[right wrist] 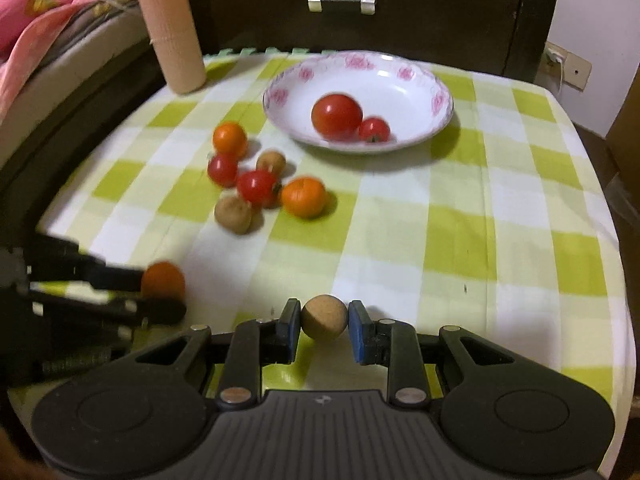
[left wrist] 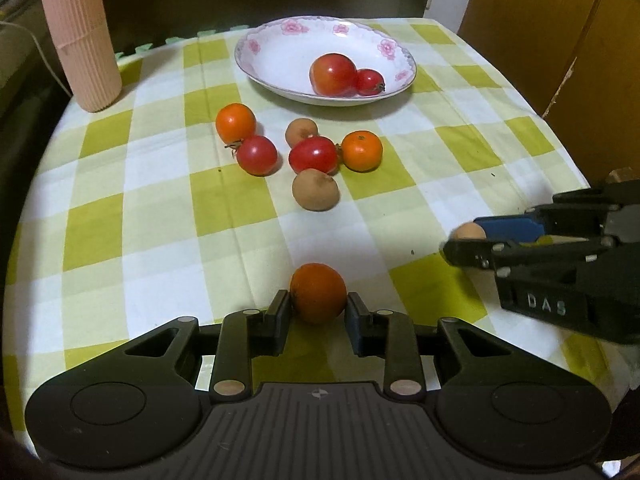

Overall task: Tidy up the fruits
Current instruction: 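Carry the held longan and tomato toward the white bowl with both tools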

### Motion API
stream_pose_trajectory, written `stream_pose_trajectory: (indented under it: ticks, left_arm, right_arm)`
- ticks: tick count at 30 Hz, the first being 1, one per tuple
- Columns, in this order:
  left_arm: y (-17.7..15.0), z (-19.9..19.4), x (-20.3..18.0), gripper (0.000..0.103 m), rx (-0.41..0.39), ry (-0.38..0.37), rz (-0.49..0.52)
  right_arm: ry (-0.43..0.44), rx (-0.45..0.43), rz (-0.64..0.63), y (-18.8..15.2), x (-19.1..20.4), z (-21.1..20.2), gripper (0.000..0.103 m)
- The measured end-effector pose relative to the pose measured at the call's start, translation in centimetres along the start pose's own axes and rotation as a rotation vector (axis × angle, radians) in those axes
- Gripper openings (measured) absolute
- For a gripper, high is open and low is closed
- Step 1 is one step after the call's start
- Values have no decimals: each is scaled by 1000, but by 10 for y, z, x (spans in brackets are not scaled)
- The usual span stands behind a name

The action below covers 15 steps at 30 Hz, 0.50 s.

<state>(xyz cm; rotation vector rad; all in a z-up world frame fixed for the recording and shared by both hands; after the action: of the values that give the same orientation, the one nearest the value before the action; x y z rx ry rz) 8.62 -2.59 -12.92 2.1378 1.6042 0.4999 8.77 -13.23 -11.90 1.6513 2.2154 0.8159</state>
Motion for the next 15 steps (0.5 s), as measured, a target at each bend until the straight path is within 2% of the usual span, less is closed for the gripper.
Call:
stream_pose_trajectory:
  ticks: [2,5,10,15]
  left_arm:
    - [0,0,0,40,-7,7,5]
    - [0,0,0,57,-15,24,10]
    - [1,2,0,64,-23,27,7]
    - [1,3,-1,65,-24,35,11]
  right_arm:
    - [1,-1,-4,-6,1,0,25]
    - [-4,0,-15,-11,2,1,25]
    - [-11,-3,-19,-12,1,3,25]
    - [-9,-3,-22,-12,2,4,25]
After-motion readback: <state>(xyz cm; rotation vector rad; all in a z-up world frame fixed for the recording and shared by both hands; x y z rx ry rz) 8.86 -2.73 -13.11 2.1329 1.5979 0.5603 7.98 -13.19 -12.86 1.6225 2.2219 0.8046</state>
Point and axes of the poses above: each gripper's, at about its wrist camera, not at the fingertips, and z roughly the way its jaws point, x to its left, y to its top, the point moved 10 cm from there along z, roughly the way its jaws point, and after that the axes turned 7 degrees about y, right-handed, at the moved point
